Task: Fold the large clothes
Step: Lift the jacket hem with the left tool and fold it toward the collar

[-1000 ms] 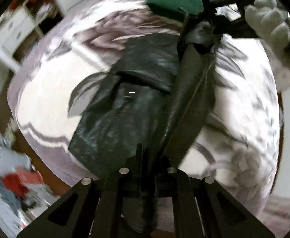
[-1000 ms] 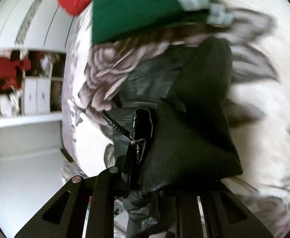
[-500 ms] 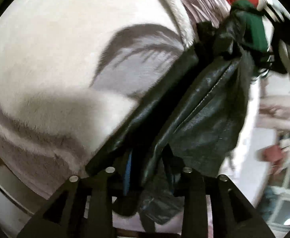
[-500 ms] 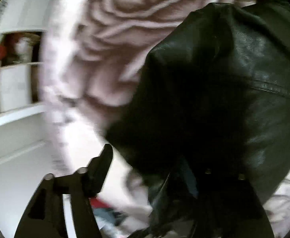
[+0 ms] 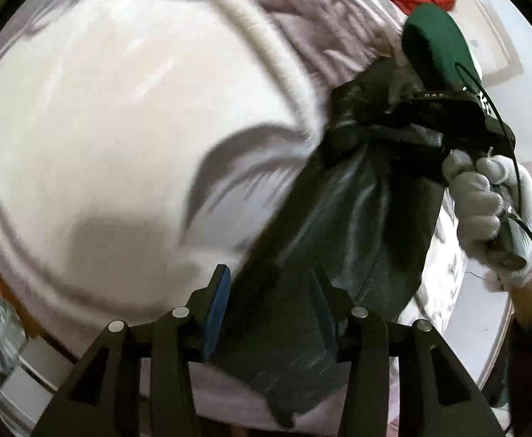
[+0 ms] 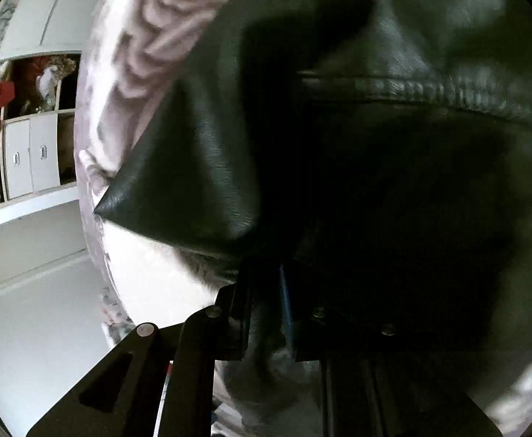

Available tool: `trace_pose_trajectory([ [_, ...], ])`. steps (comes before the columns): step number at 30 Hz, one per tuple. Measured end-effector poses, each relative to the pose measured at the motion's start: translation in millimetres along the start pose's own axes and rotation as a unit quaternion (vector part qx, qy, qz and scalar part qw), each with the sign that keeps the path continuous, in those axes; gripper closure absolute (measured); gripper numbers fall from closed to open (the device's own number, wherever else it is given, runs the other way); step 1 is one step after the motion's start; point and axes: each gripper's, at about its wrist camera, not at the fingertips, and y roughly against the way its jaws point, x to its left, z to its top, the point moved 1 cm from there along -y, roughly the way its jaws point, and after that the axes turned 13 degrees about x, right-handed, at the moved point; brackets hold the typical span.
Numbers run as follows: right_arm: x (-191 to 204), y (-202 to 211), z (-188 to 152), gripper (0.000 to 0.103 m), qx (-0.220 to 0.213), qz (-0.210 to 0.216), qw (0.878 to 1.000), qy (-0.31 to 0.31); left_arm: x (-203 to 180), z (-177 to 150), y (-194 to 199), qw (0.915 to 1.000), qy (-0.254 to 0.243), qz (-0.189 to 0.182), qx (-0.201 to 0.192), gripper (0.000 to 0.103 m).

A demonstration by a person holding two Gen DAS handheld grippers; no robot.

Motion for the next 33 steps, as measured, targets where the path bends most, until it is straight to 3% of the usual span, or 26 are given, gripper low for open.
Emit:
trace_pose_trajectory([
  [3,-13.2,45.6,-22.2,0.082,-0.009,0.063,0.998,0.024,-40.2,24.7,-2.2,0.9995,-0.022,-0.01,-0.021,0.061],
  [4,-21.9,66.4,-34.8,0.071,-0.029,0.061,0.997,0.027,-49.4,31.7,-3.4,0.9992,-0.028,-0.013,-0.026,0.061],
  [5,-32.6,89.1,-48.1,0.066,-0.052,0.049,0.997,0.026,-64.8,43.8,-7.7,0.9988,-0.033,-0.014,-0.034,0.062],
  [7,-56.6,130.8,-70.0,0.065,-0.093,0.029,0.995,0.021,-85.1,64.8,-18.6,0.9981,-0.04,-0.016,-0.044,0.065],
  [8,-70.2,148.2,-78.7,0.065,-0.107,0.018,0.994,0.014,-90.7,73.4,-21.8,0.9979,-0.045,-0.012,-0.045,0.074],
  [9,-82.0,163.8,-85.9,0.065,-0.119,0.003,0.993,0.005,-99.3,87.0,-30.0,0.9978,-0.051,0.007,-0.043,0.082],
  [11,-99.1,181.6,-91.9,0.065,-0.133,-0.012,0.991,0.0,-99.8,110.0,-41.4,0.9976,-0.044,0.042,-0.034,0.082],
  [15,-111.7,174.5,-80.8,0.065,-0.115,-0.033,0.993,0.014,-86.2,136.8,-70.1,0.9975,-0.039,0.059,0.0,0.08],
  [20,-95.8,111.3,-41.9,0.065,-0.055,-0.158,0.986,0.029,-79.5,142.8,-74.9,0.9982,-0.035,0.049,0.007,0.078],
  [26,-96.6,86.4,-20.0,0.066,-0.041,-0.241,0.969,0.03,-79.8,148.1,-77.3,0.9991,-0.018,0.037,-0.003,0.077],
  [29,-94.9,106.7,-27.2,0.065,-0.019,-0.221,0.975,0.017,-86.2,132.4,-52.9,0.9992,-0.009,0.035,-0.017,0.077],
  [33,-104.5,152.8,-57.9,0.062,-0.029,-0.104,0.993,0.04,-108.2,92.9,-8.9,0.9982,-0.015,0.024,-0.054,0.079],
])
